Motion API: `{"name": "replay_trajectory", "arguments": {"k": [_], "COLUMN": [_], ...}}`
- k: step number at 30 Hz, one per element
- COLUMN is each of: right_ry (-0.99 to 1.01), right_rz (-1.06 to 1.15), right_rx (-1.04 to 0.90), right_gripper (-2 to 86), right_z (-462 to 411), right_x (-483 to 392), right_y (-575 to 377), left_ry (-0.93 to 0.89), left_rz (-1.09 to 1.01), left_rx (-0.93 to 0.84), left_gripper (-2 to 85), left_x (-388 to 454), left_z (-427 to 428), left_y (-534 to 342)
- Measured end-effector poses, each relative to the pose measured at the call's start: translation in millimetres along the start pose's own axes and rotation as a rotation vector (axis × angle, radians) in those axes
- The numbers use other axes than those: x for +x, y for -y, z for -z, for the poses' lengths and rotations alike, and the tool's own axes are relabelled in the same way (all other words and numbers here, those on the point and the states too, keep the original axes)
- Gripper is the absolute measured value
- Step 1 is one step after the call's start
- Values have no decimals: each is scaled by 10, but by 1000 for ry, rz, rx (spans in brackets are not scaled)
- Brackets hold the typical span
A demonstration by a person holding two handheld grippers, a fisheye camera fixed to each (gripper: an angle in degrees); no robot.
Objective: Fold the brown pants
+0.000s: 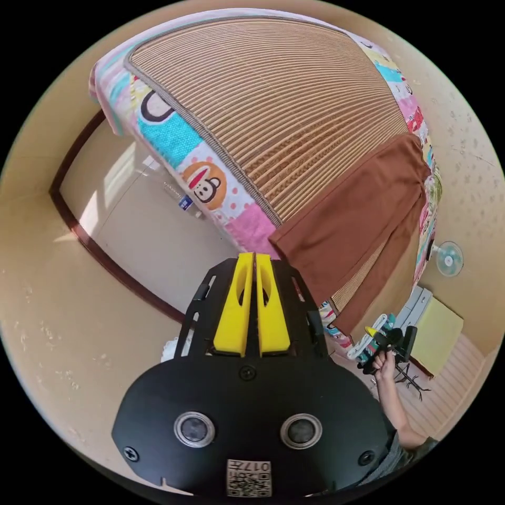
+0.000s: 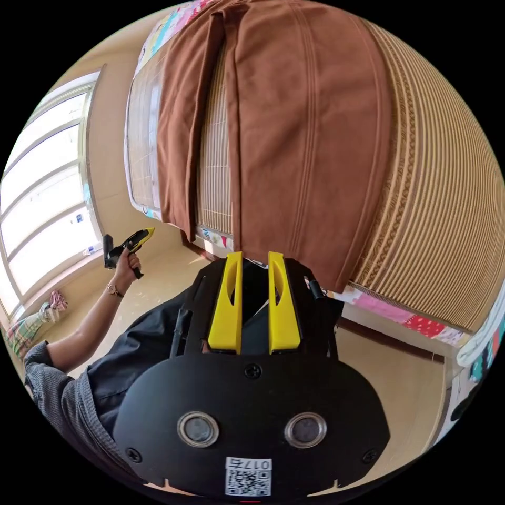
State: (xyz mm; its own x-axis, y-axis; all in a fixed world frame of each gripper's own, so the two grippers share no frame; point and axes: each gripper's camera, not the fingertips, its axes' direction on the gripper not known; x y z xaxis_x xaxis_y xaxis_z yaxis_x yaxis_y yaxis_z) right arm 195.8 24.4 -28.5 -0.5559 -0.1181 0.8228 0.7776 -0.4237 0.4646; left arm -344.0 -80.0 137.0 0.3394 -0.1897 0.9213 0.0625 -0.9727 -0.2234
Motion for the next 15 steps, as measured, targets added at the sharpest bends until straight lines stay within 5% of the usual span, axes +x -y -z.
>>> {"name": "replay_trajectory", "arguments": {"k": [5,13,15], "right_ry": [-134,-56,-75], "right_rz": [-210,-341,-329], "right_rx": [77,87,106], "right_gripper": [101,114,98], "right_z": [95,-84,-103], "right_x": [408,809,777], "right_y": [-448,-866,-955], "left_ry": [16,100,316], "left_rz": [-424,-873,-906], "left_rx": [47,-382,-377], "left_gripper": [41,116,67], "left_x": [984,2172,2296], "left_z": [-143,-1393,-1651], "left_y": [-128,-294,-422]}}
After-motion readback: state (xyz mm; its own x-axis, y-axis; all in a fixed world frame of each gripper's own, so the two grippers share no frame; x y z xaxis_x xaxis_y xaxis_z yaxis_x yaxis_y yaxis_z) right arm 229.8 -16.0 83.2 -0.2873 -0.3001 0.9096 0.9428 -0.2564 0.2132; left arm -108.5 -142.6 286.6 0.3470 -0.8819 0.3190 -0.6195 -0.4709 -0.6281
